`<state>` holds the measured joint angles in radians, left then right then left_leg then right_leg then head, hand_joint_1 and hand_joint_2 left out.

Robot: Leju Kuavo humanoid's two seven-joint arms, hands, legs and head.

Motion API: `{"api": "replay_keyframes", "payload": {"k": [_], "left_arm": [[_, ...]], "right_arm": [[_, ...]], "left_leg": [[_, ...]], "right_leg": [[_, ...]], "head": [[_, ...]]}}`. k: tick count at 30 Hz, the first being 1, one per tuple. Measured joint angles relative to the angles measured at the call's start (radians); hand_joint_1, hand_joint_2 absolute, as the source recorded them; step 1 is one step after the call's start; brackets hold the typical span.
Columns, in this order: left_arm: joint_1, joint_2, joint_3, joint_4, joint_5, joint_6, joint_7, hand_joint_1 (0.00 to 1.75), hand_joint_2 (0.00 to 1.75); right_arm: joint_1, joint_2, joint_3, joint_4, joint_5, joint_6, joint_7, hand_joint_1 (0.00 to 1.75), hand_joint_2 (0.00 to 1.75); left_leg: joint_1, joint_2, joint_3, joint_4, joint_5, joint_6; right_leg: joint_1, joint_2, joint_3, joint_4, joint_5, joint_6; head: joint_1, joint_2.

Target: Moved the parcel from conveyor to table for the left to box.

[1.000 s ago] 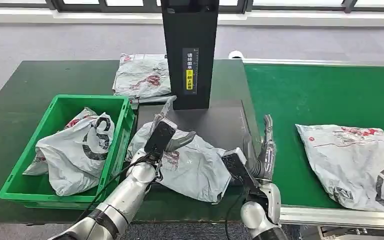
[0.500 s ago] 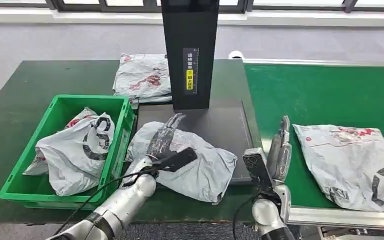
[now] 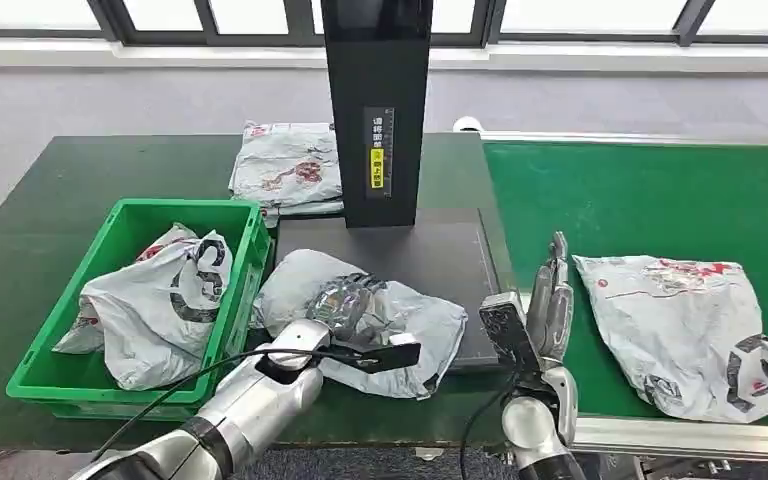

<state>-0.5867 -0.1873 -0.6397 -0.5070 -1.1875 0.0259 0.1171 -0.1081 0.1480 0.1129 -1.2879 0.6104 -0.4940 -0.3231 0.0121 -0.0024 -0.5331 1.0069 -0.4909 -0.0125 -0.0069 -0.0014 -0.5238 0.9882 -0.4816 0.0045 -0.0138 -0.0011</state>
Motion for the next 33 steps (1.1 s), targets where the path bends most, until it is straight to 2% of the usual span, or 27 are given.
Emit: {"api": "replay_keyframes", "payload": {"k": [2, 3, 6, 11, 16, 20, 22, 25, 28, 33], "left_arm": [[-0.009, -0.001, -0.001, 0.003, -0.002, -0.007, 0.002, 1.75, 1.75], [-0.014, -0.002, -0.001, 0.002, -0.004, -0.013, 0.0, 1.75, 1.75], [-0.016, 0.005, 0.001, -0.002, -0.005, -0.018, -0.036, 1.75, 1.75], [-0.002, 0.029, 0.045, -0.023, 0.007, 0.058, -0.127, 1.75, 1.75], [0.055, 0.045, 0.15, -0.161, 0.176, 0.181, -0.247, 1.75, 1.75], [0.058, 0.045, 0.154, -0.167, 0.182, 0.184, -0.249, 1.75, 1.75], [0.096, 0.062, 0.263, -0.408, 0.241, 0.465, -0.278, 1.75, 1.75], [0.101, 0.078, 0.306, -0.512, 0.174, 0.615, -0.262, 1.75, 1.75], [0.111, 0.09, 0.351, -0.606, 0.065, 0.67, -0.259, 1.75, 1.75], [0.16, 0.061, 0.545, -0.844, -0.256, 0.673, -0.32, 1.75, 1.75]], "right_arm": [[-0.003, 0.006, 0.0, -0.001, 0.001, 0.0, 0.001, 0.0, 0.0], [-0.005, 0.009, 0.0, -0.007, 0.002, 0.002, 0.003, 0.0, 0.0], [-0.004, 0.016, -0.003, -0.029, 0.015, 0.019, 0.006, 0.0, 0.0], [0.041, 0.017, -0.026, -0.055, 0.021, 0.034, 0.011, 0.0, 0.0], [0.093, 0.017, -0.049, -0.111, 0.006, 0.054, 0.021, 0.0, 0.0], [0.094, 0.017, -0.049, -0.114, 0.004, 0.054, 0.021, 0.0, 0.0], [0.113, 0.017, -0.052, -0.138, -0.012, 0.052, 0.024, 0.0, 0.0], [0.118, 0.017, -0.052, -0.141, -0.035, 0.045, 0.012, 0.0, 0.0], [0.12, 0.016, -0.052, -0.141, -0.053, 0.033, 0.005, 0.0, 0.0], [0.122, 0.016, -0.052, -0.141, -0.068, 0.013, -0.006, 0.0, 0.0]], "left_leg": [[0.0, -0.001, -0.005, 0.0, 0.01, 0.001], [0.0, -0.001, -0.012, 0.0, 0.019, -0.004], [0.0, -0.001, -0.023, 0.0, 0.024, -0.005], [0.0, 0.001, -0.013, 0.0, 0.023, -0.006], [0.0, 0.0, -0.022, 0.0, 0.025, -0.008], [0.0, 0.0, -0.023, 0.0, 0.025, -0.008], [0.0, 0.0, -0.03, 0.0, 0.026, -0.008], [0.0, 0.0, -0.031, 0.0, 0.026, -0.008], [0.0, 0.0, -0.032, 0.0, 0.026, -0.008], [0.0, 0.001, -0.033, 0.0, 0.026, -0.008]], "right_leg": [[0.001, -0.001, -0.006, 0.001, 0.011, -0.001], [0.001, -0.001, -0.011, 0.002, 0.015, -0.001], [0.002, -0.001, -0.024, 0.003, 0.022, -0.003], [0.002, 0.002, -0.025, 0.004, 0.021, -0.004], [0.001, 0.002, -0.036, 0.006, 0.021, -0.005], [0.001, 0.002, -0.036, 0.006, 0.021, -0.005], [0.001, 0.002, -0.043, 0.006, 0.023, -0.005], [0.001, 0.002, -0.044, 0.006, 0.023, -0.005], [0.001, 0.001, -0.044, 0.006, 0.023, -0.005], [0.001, 0.003, -0.046, 0.006, 0.023, -0.005]], "head": [[0.0, 0.0], [0.0, 0.0], [0.0, 0.0], [0.0, 0.0], [0.0, 0.0], [0.0, 0.0], [0.0, 0.0], [0.0, 0.0], [0.0, 0.0], [0.0, 0.0]]}}
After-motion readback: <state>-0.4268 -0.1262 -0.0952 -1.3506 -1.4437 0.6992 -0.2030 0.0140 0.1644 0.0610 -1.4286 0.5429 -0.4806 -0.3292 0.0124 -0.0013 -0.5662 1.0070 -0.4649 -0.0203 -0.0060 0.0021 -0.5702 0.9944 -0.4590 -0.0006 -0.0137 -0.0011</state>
